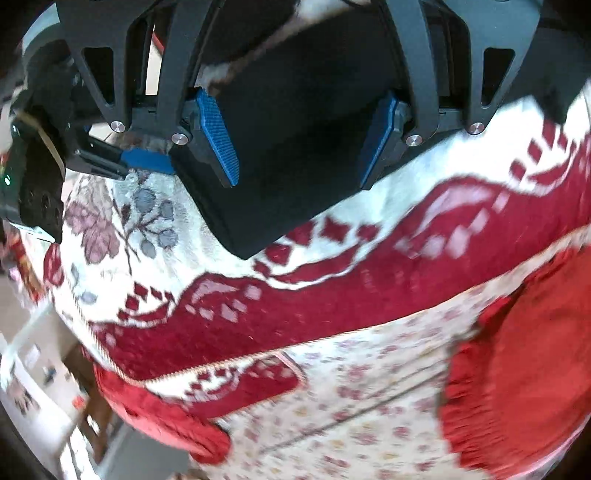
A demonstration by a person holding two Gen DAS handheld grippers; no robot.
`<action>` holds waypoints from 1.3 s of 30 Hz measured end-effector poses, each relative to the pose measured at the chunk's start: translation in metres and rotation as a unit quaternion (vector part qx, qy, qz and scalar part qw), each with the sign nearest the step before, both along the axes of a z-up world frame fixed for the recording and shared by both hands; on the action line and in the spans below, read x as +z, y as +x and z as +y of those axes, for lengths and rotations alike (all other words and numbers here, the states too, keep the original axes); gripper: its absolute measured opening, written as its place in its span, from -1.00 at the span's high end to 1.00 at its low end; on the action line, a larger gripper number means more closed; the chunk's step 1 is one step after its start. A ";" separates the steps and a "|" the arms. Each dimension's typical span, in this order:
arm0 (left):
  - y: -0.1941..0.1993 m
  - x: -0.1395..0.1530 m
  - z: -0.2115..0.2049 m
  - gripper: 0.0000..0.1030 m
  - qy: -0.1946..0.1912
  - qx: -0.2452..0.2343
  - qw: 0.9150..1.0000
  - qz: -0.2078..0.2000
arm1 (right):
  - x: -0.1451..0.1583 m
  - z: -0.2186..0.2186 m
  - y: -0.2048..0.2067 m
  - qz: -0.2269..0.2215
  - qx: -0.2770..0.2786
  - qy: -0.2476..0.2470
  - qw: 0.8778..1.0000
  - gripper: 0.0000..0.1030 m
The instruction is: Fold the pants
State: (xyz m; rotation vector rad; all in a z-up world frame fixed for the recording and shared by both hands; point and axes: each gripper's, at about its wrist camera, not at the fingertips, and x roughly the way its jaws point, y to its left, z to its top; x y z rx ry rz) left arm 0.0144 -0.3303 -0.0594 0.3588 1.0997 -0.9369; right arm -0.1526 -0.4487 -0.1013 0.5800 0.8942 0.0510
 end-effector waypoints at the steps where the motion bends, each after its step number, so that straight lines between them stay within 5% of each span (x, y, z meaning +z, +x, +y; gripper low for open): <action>1: 0.002 -0.004 -0.009 -0.28 0.009 -0.007 1.000 -0.001 | -0.004 0.001 0.000 -0.002 0.003 0.004 1.000 0.15; 11: 0.011 -0.025 -0.064 -0.28 0.018 -0.026 0.999 0.027 | -0.019 -0.002 -0.006 -0.032 0.005 0.035 0.999 0.10; 20: 0.001 -0.041 -0.086 -0.28 0.047 -0.055 0.997 0.002 | -0.024 -0.005 -0.006 -0.057 -0.007 0.058 0.997 0.09; 23: 0.000 -0.043 -0.086 -0.03 0.048 -0.053 0.997 -0.011 | -0.026 -0.007 -0.007 -0.067 -0.020 0.078 0.994 0.09; 30: 0.002 -0.035 -0.075 0.50 0.022 -0.039 0.999 -0.016 | -0.023 0.001 0.000 -0.070 -0.002 0.072 0.995 0.65; 39: 0.006 0.015 -0.035 0.65 -0.033 -0.025 0.999 -0.016 | 0.020 0.020 0.010 -0.101 0.025 0.043 0.994 0.72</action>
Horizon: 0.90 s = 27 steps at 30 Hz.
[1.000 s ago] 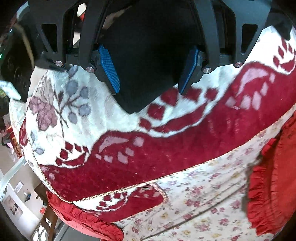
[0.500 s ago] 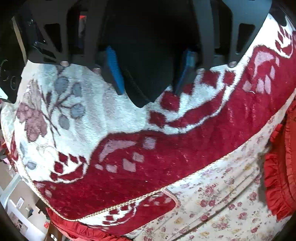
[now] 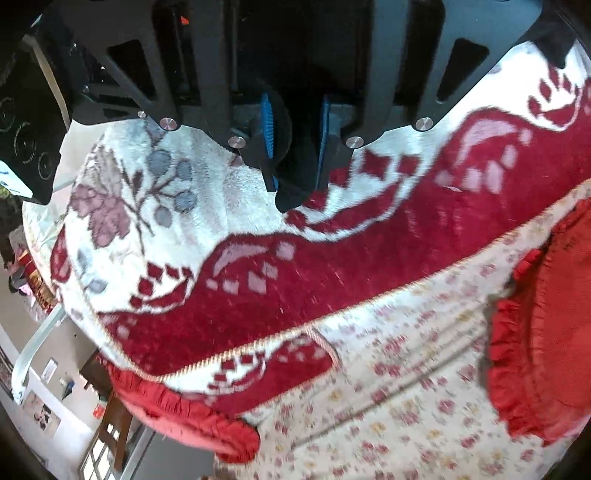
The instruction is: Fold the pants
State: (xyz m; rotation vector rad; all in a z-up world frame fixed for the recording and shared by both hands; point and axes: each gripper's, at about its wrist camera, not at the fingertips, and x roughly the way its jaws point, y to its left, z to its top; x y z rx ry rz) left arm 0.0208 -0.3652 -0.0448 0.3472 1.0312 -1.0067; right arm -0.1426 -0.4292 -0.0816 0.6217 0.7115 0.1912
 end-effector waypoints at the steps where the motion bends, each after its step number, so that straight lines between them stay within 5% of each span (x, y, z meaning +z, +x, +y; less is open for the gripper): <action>1: 0.001 0.006 0.006 0.65 -0.005 0.003 1.000 -0.002 | 0.007 0.004 0.001 -0.005 0.004 -0.003 1.000 0.73; 15: 0.023 0.057 0.128 0.66 -0.061 0.085 0.994 -0.016 | 0.072 0.096 0.035 -0.046 0.113 -0.041 0.992 0.73; 27: 0.054 0.020 0.227 0.66 -0.048 0.185 0.981 0.018 | 0.046 0.187 0.099 -0.001 0.209 -0.046 0.977 0.73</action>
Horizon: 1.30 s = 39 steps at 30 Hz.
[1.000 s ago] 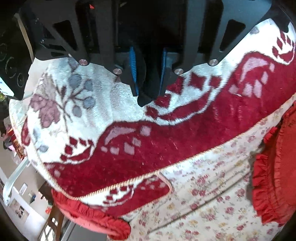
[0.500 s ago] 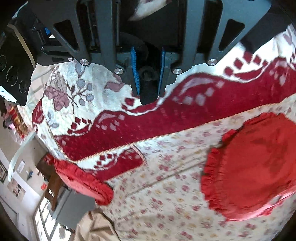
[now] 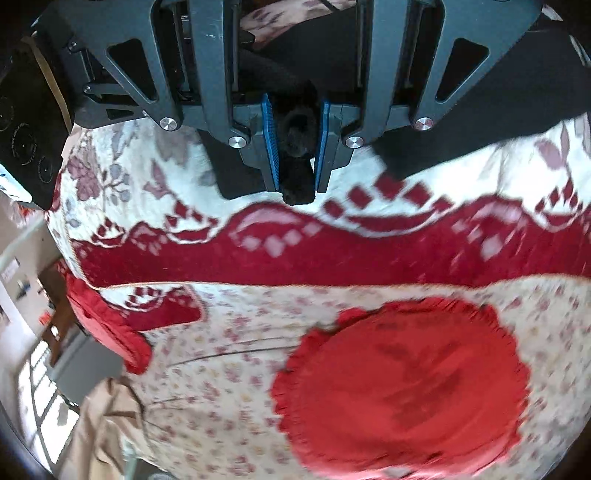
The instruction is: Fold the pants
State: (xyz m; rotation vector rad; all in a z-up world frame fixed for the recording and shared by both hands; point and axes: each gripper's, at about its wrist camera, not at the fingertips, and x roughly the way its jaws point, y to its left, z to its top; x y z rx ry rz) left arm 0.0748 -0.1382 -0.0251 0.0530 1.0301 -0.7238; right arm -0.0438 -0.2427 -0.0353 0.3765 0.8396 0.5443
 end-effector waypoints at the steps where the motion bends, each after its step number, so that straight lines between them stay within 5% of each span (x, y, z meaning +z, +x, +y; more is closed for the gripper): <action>1: 0.001 -0.004 0.008 0.66 0.003 0.008 1.000 0.002 | -0.003 0.007 0.006 0.005 0.008 -0.001 1.000 0.73; 14: 0.004 -0.029 0.056 0.66 0.019 0.051 0.998 0.020 | -0.058 0.058 0.048 0.101 0.042 -0.009 0.994 0.66; 21: -0.010 -0.014 0.074 0.66 0.011 0.067 0.998 0.010 | -0.022 0.038 0.024 0.072 0.059 0.028 0.995 0.40; 29: -0.028 -0.004 0.058 0.66 0.014 0.063 0.998 -0.012 | -0.005 -0.038 0.022 0.055 -0.082 -0.041 0.994 0.40; 39: -0.028 -0.051 0.047 0.65 0.049 0.092 0.994 0.040 | -0.047 -0.010 0.071 0.100 -0.045 -0.130 0.985 0.40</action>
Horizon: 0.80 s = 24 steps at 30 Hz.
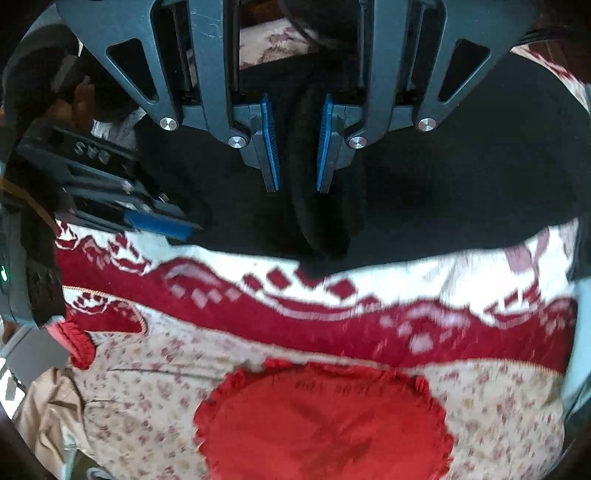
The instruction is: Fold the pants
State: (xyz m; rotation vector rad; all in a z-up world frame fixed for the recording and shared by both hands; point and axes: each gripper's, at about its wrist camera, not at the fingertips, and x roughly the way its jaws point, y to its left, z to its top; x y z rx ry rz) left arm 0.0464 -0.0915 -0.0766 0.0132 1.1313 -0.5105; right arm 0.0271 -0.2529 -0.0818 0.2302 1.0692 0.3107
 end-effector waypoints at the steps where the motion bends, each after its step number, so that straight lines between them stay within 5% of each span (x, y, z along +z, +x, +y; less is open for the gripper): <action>1: -0.001 -0.004 0.001 0.65 0.001 0.001 1.000 0.001 | -0.005 0.003 0.004 -0.001 0.002 0.003 1.000 0.40; 6: -0.005 -0.002 0.002 0.65 -0.004 0.006 1.000 0.002 | 0.000 0.004 0.008 -0.004 0.004 0.000 1.000 0.40; 15: -0.021 0.001 0.006 0.65 -0.001 0.014 1.000 -0.001 | 0.022 0.002 -0.046 -0.011 0.004 -0.001 1.000 0.40; 24: -0.031 -0.007 0.008 0.65 0.000 0.020 1.000 0.004 | -0.005 0.017 -0.063 0.020 0.013 -0.003 1.000 0.40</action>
